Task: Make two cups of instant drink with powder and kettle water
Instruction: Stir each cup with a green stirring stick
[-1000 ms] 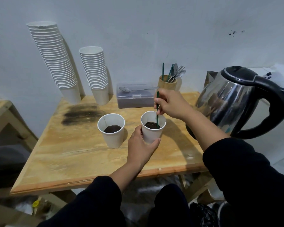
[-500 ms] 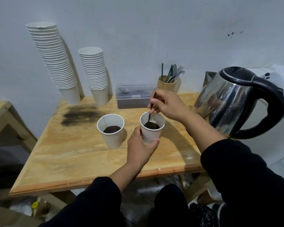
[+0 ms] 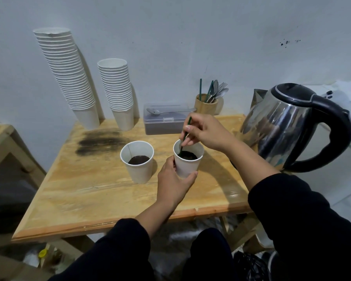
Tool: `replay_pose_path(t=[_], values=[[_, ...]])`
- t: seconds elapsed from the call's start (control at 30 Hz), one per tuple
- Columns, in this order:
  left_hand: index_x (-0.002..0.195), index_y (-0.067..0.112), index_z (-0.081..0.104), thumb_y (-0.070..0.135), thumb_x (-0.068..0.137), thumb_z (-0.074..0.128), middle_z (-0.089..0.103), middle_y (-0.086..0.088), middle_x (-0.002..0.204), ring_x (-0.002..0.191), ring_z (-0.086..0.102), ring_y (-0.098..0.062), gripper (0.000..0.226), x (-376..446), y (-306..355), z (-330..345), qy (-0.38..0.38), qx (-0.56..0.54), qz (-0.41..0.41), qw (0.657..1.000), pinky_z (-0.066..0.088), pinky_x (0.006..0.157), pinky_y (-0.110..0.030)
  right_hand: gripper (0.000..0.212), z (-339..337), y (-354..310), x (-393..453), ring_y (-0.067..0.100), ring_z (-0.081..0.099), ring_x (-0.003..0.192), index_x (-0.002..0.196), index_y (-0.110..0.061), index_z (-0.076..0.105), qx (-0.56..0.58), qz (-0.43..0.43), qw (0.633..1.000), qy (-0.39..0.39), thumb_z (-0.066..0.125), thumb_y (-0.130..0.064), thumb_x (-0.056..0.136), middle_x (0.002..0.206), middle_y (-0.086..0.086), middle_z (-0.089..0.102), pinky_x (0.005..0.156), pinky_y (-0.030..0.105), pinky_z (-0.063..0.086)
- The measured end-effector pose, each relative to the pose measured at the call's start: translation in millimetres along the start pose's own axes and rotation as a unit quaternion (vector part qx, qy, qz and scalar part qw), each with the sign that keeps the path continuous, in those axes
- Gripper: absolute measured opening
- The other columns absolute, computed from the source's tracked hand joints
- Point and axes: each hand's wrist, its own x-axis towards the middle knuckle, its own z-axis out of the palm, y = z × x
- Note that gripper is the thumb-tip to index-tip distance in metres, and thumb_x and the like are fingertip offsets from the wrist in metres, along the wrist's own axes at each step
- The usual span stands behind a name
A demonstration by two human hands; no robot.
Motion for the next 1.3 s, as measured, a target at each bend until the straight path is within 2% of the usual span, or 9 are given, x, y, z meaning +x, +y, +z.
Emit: replay_pose_path(t=[0.1,0.27,0.47,0.57,0.7,0.93,1.07,1.17,1.3], values=[[0.122,0.022,0.051,0.04,0.07,0.078,0.06,0.006,0.113,0.099,0.055,-0.008,0.061,0.0,-1.0,0.0,0.002,0.002,0.002,1.0,0.048,0.081,-0.021,0.015,-4.7,-0.5,-2.0,0.022,0.065,0.059,0.084,-0.004,0.049,-0.029,0.011,0.999,-0.028,0.043,-0.004,0.097,0.077,0.017,0.067,0.057,0.027,0.057],[0.124,0.022,0.05,0.042,0.07,0.077,0.06,0.007,0.115,0.1,0.054,-0.008,0.063,0.2,-2.1,0.3,0.002,0.007,0.002,1.0,0.049,0.082,-0.023,0.013,-8.2,-0.2,0.9,0.027,0.068,0.067,0.087,0.0,0.052,-0.131,0.005,0.991,0.034,0.044,-0.006,0.096,0.077,0.01,0.067,0.069,0.037,0.059],[0.121,0.022,0.051,0.041,0.07,0.077,0.061,0.007,0.113,0.099,0.055,-0.007,0.061,0.3,-1.5,0.5,0.002,0.001,0.005,1.0,0.049,0.081,-0.022,0.014,-0.1,-5.5,-2.0,0.022,0.069,0.066,0.085,-0.005,0.049,-0.008,0.011,1.0,-0.004,0.042,-0.004,0.097,0.08,0.014,0.067,0.061,0.025,0.057],[0.118,0.023,0.05,0.039,0.07,0.078,0.06,0.008,0.111,0.096,0.055,-0.006,0.058,-0.3,-1.1,-0.2,0.003,0.002,0.005,1.0,0.047,0.077,-0.019,0.012,-5.1,-5.1,-4.5,0.023,0.063,0.058,0.088,-0.002,0.05,-0.06,0.021,0.998,-0.022,0.042,-0.005,0.097,0.076,0.014,0.066,0.058,0.031,0.055],[0.118,0.023,0.05,0.039,0.07,0.078,0.06,0.007,0.111,0.097,0.055,-0.007,0.057,-0.1,-1.3,-0.2,0.001,0.003,0.005,1.0,0.046,0.076,-0.019,0.013,-5.9,-3.6,-2.5,0.029,0.067,0.066,0.083,-0.007,0.049,-0.142,0.004,0.989,0.032,0.044,-0.006,0.096,0.074,0.006,0.066,0.066,0.036,0.057],[0.121,0.022,0.051,0.04,0.07,0.078,0.061,0.006,0.113,0.099,0.056,-0.007,0.06,0.4,-3.1,1.3,0.003,-0.002,0.007,1.0,0.048,0.08,-0.021,0.017,3.3,-6.6,-3.5,0.024,0.07,0.068,0.082,-0.01,0.05,-0.009,-0.001,1.0,-0.01,0.044,-0.004,0.096,0.08,0.014,0.068,0.063,0.029,0.058],[0.121,0.021,0.051,0.04,0.07,0.078,0.061,0.006,0.113,0.099,0.056,-0.008,0.061,0.6,-3.5,1.6,0.005,0.001,0.01,1.0,0.05,0.081,-0.023,0.018,-3.4,-6.7,-4.4,0.022,0.061,0.056,0.079,-0.01,0.047,-0.088,0.011,0.996,-0.016,0.043,-0.005,0.096,0.075,0.013,0.066,0.058,0.031,0.056],[0.121,0.022,0.051,0.039,0.07,0.078,0.061,0.006,0.113,0.099,0.056,-0.008,0.061,1.1,-3.6,1.6,0.004,-0.002,0.008,1.0,0.05,0.081,-0.022,0.015,-2.9,-4.4,0.2,0.023,0.067,0.064,0.081,-0.01,0.048,-0.163,-0.009,0.986,0.037,0.044,-0.007,0.095,0.076,0.007,0.066,0.068,0.037,0.058],[0.122,0.022,0.05,0.041,0.069,0.077,0.061,0.007,0.113,0.1,0.056,-0.008,0.062,1.4,-4.3,2.3,0.001,-0.003,0.001,1.0,0.051,0.083,-0.025,0.02,6.7,-3.7,1.6,0.025,0.072,0.076,0.079,-0.015,0.05,-0.059,-0.015,0.997,0.041,0.044,-0.006,0.096,0.083,0.009,0.068,0.068,0.029,0.058]])
